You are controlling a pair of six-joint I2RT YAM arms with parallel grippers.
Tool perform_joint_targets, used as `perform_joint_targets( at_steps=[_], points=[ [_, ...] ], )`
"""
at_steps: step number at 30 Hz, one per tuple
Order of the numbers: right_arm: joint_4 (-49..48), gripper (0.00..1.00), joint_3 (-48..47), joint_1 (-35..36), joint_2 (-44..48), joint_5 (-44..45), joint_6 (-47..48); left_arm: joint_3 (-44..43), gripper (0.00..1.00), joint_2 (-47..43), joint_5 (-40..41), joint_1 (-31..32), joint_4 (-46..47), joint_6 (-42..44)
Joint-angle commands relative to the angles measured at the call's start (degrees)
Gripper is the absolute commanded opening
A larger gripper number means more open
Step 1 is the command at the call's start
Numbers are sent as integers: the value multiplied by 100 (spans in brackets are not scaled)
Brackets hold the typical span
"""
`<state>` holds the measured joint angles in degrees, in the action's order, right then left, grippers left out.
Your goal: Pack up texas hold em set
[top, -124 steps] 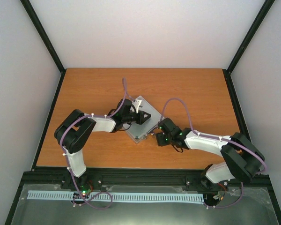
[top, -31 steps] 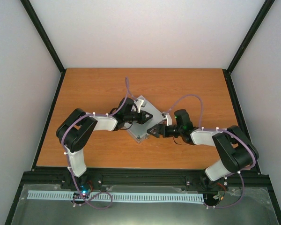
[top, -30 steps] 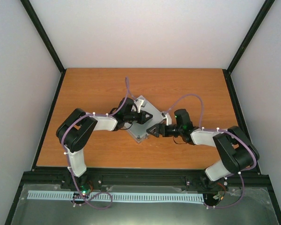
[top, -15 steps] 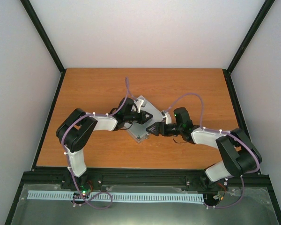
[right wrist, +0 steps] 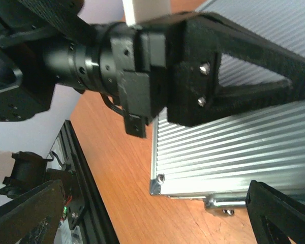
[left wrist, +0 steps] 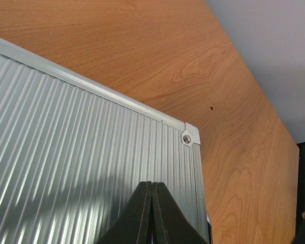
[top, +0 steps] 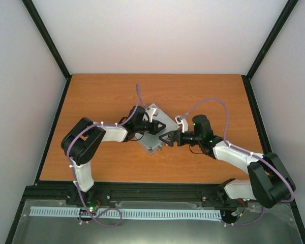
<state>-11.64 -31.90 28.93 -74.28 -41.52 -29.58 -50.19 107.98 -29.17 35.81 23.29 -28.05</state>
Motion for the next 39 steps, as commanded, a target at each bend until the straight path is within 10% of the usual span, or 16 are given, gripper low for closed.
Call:
perform_joint_targets(
  at_steps=[1, 8, 16, 24, 39],
  points=[
    [13, 99, 257, 43, 109, 176, 68, 624, 1, 1034, 165, 198, -2059, 11],
    [508, 97, 402, 43, 437, 386, 244, 570, 1, 1099, 161, 198, -2075, 11],
    [430, 74, 386, 51, 27, 306, 293, 487, 1, 1091, 163, 198, -2165, 24],
    [505, 4, 462, 52, 64, 521, 323, 486, 1, 1099, 185, 198, -2210, 45],
    [576, 3, 583, 51, -561, 1161, 290, 446, 1, 1112, 170, 198, -2272, 85]
  ],
)
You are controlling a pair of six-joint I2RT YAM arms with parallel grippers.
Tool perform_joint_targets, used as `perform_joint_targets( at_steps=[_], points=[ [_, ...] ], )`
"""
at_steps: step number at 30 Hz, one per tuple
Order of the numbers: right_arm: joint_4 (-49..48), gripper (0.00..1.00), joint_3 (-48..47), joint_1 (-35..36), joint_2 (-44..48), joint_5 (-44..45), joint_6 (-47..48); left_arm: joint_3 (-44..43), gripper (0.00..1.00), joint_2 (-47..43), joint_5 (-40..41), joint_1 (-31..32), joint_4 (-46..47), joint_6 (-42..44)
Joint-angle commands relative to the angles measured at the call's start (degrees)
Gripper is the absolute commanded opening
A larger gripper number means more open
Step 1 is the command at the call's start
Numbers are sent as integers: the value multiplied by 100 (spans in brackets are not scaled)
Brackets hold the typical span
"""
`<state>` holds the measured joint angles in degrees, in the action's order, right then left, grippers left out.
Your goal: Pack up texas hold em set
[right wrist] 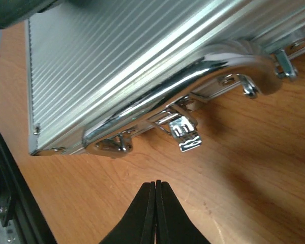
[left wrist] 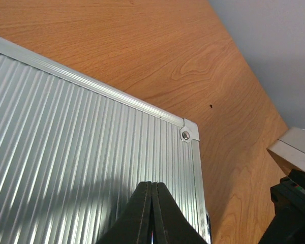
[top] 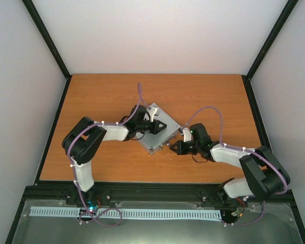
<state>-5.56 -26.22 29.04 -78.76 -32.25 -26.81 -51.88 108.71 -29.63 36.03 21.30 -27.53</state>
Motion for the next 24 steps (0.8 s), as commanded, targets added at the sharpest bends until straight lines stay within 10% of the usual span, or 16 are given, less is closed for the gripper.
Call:
perform_joint_targets(
  at_steps=[1, 24],
  points=[
    [-46, 3, 16, 36, -133, 255, 17, 615, 1, 1044, 205, 176, -2069, 37],
    [-304, 3, -231, 41, -340, 354, -79, 615, 1, 1142, 170, 176, -2007, 24]
  ],
)
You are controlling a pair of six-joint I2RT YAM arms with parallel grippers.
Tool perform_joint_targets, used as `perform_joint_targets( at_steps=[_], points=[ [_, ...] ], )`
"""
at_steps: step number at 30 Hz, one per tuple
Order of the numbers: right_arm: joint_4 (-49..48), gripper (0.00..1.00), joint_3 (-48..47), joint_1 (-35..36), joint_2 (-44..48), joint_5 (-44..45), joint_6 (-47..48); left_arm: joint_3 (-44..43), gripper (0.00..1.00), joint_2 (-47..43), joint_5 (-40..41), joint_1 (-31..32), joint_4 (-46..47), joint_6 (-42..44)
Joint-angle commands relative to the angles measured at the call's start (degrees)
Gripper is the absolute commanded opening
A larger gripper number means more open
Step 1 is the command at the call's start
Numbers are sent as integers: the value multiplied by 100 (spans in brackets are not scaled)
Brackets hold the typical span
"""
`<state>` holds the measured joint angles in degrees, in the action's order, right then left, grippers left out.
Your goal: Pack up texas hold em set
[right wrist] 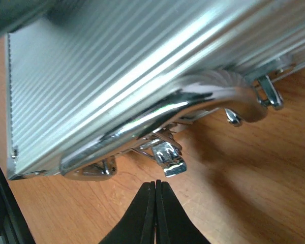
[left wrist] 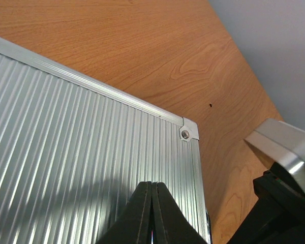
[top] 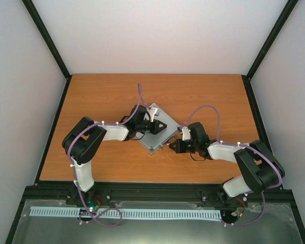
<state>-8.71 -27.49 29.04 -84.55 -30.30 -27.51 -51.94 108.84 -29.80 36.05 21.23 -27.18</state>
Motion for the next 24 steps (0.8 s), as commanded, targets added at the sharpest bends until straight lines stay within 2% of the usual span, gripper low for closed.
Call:
perform_joint_targets(
  at_steps=[1, 13, 24],
  points=[
    [2, 3, -95, 41, 255, 184, -9, 620, 1, 1126, 190, 173, -1993, -18],
    [-404, 3, -263, 41, -224, 178, -53, 637, 1, 1105, 180, 170, -1993, -7],
    [-1010, 3, -107, 40, -781, 592, -202, 680, 1, 1096, 150, 169, -1983, -24]
  ],
)
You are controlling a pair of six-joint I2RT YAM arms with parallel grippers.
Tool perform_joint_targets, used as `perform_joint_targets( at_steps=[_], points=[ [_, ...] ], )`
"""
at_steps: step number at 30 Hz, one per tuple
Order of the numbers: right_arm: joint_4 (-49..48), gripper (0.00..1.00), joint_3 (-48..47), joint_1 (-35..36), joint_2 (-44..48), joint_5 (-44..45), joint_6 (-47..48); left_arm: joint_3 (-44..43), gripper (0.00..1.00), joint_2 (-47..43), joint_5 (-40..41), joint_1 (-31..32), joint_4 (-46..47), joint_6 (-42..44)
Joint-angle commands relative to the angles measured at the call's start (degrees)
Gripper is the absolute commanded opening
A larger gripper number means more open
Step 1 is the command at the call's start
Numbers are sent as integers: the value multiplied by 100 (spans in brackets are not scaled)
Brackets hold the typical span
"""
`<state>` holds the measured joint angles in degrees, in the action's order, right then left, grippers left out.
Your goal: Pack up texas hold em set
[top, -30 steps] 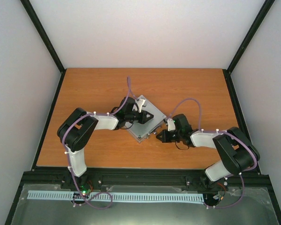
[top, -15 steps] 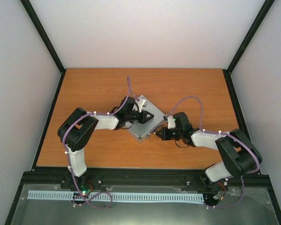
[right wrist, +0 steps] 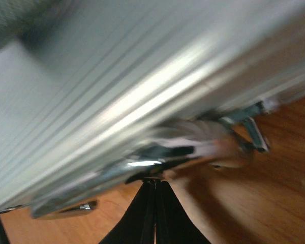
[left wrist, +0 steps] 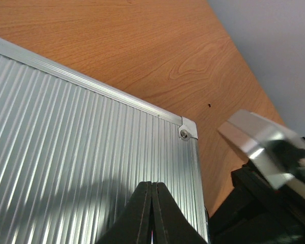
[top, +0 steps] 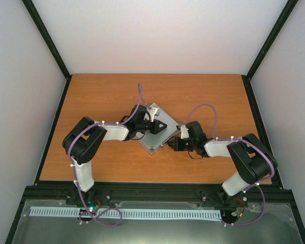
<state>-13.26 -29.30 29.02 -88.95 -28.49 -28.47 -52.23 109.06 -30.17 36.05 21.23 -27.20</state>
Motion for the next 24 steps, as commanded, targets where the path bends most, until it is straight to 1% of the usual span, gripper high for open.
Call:
perform_joint_targets(
  at_steps=[1, 8, 11, 13, 16, 17, 18, 19, 20, 21, 22, 23, 24],
  points=[
    [-645, 3, 102, 44, -407, 439, -140, 708, 1, 1082, 187, 174, -1975, -35],
    [-1274, 3, 240, 51, -862, 467, -400, 695, 1, 1140, 153, 174, -1968, -35],
    [-1202, 3, 205, 52, -882, 530, -397, 679, 1, 1143, 156, 174, -1992, -26],
    [-1022, 3, 237, 52, -690, 638, -379, 687, 1, 1106, 153, 174, -2007, -14],
    [-577, 3, 341, 47, -122, 881, -360, 668, 1, 1047, 138, 167, -2027, 16],
    [-372, 3, 368, 51, 112, 945, -328, 663, 4, 1007, 139, 173, -2031, 21],
    [-163, 3, 388, 52, 353, 1019, -298, 647, 12, 955, 129, 174, -2058, 34],
    [88, 5, 390, 52, 609, 1101, -253, 613, 17, 879, 147, 174, -2103, 51],
    [340, 10, 390, 58, 851, 1185, -196, 574, 18, 801, 171, 174, -2179, 87],
    [589, 16, 387, 60, 1115, 1292, -159, 521, 20, 699, 241, 174, -2292, 127],
    [837, 23, 374, 60, 1367, 1396, -91, 454, 23, 591, 302, 172, -2422, 184],
    [1069, 26, 354, 60, 1578, 1503, -36, 354, 29, 504, 366, 174, -2583, 253],
    [1288, 33, 317, 60, 1793, 1625, 24, 247, 33, 411, 450, 174, -2833, 334]
  ],
)
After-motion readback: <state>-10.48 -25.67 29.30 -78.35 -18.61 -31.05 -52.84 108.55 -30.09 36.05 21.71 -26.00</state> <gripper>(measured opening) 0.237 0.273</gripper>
